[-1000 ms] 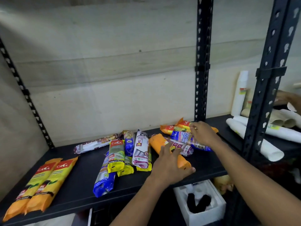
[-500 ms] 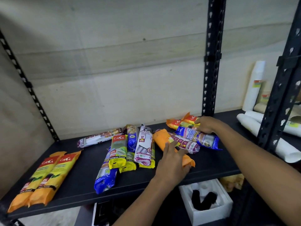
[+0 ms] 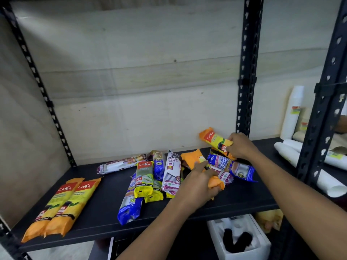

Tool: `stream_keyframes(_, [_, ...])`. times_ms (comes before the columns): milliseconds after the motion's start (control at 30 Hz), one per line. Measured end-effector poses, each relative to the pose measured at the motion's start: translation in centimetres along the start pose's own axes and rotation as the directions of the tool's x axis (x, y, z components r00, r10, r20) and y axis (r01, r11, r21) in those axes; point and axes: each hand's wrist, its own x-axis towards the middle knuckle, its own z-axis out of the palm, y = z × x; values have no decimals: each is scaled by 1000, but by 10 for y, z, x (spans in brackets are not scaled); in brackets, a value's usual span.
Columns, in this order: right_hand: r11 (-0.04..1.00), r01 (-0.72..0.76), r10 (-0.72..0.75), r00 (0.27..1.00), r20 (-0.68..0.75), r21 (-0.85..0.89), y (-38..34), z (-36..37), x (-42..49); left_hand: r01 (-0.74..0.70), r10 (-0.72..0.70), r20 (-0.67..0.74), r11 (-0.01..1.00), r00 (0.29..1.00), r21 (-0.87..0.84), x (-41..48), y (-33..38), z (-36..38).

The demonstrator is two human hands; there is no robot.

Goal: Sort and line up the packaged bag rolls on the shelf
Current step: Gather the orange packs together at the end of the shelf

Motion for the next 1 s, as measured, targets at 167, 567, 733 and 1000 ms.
stream_keyframes(167, [965, 87, -57, 990, -127, 246, -38, -17, -32, -78, 77, -78, 997, 994, -10, -6, -2, -32])
stream_keyframes(567, [791, 156, -200, 980, 9, 592, -161, 14, -137, 41, -38, -254, 999, 966, 7, -112, -78, -98])
stream_keyframes(733, [760, 256, -326, 945, 9, 597, -213, 44, -167, 151, -143, -302, 988, 942, 4, -165, -125, -117])
stream_keyframes(1000, [742, 288, -417, 906, 81, 605, -284, 102, -206, 332, -304, -289, 942, 908, 54, -234, -194, -148])
